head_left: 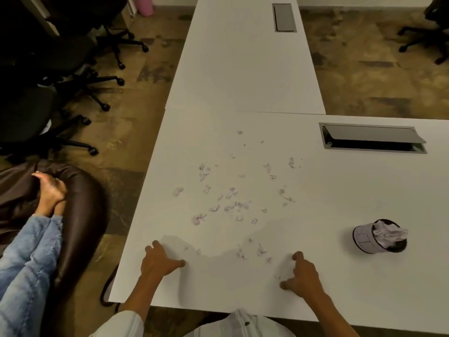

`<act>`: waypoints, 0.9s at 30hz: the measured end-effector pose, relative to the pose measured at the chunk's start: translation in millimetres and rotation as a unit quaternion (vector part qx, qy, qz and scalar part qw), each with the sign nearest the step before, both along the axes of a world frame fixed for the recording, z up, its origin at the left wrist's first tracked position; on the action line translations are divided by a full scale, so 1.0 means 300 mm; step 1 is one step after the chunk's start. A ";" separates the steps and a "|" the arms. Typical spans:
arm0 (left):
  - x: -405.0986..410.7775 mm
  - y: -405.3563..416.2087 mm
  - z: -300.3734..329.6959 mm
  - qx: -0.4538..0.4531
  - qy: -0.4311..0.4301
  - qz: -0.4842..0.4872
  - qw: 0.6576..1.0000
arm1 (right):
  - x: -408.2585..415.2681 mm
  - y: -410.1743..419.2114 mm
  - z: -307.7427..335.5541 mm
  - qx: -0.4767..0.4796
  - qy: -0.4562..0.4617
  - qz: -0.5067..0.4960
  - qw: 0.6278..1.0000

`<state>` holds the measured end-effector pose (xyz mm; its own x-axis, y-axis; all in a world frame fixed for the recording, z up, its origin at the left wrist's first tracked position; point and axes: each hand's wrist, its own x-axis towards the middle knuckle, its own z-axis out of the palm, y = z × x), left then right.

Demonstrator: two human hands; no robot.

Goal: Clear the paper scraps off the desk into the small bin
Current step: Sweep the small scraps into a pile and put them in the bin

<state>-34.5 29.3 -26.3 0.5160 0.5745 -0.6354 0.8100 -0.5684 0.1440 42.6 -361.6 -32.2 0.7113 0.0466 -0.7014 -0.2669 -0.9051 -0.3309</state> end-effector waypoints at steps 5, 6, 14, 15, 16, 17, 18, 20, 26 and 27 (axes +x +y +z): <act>0.065 -0.060 -0.009 -0.082 -0.101 -0.041 0.991 | 0.050 0.208 -0.024 0.077 -0.059 -0.012 0.995; 0.078 -0.078 -0.005 -0.107 -0.122 -0.042 0.986 | 0.062 0.246 -0.033 0.084 -0.072 -0.003 0.994; 0.132 -0.158 -0.003 -0.207 -0.304 0.006 0.930 | 0.075 0.393 -0.009 0.169 -0.112 0.061 0.977; 0.134 -0.135 -0.001 -0.190 -0.310 -0.005 0.931 | 0.061 0.371 -0.014 0.164 -0.131 0.055 0.976; 0.134 -0.107 0.002 -0.167 -0.306 -0.025 0.937 | 0.047 0.343 -0.019 0.157 -0.143 0.036 0.977; 0.131 -0.075 0.002 -0.145 -0.287 -0.051 0.946 | 0.032 0.312 -0.023 0.151 -0.146 0.011 0.978; 0.124 -0.044 -0.002 -0.127 -0.259 -0.076 0.954 | 0.017 0.281 -0.030 0.143 -0.140 -0.014 0.980; 0.103 -0.002 -0.017 -0.107 -0.195 -0.107 0.969 | -0.015 0.233 -0.049 0.132 -0.115 -0.051 0.983; 0.105 -0.113 -0.044 -0.126 -0.148 -0.063 0.979 | -0.028 0.327 -0.070 0.163 -0.121 -0.116 0.972; 0.117 -0.148 -0.049 -0.143 -0.166 -0.040 0.975 | -0.019 0.358 -0.075 0.171 -0.129 -0.124 0.969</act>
<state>0.7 -15.0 -41.0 0.7566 0.3476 -0.5539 0.6463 -0.5261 0.5527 36.9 -254.3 -54.6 0.8795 0.0500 -0.4732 -0.3313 -0.6497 -0.6842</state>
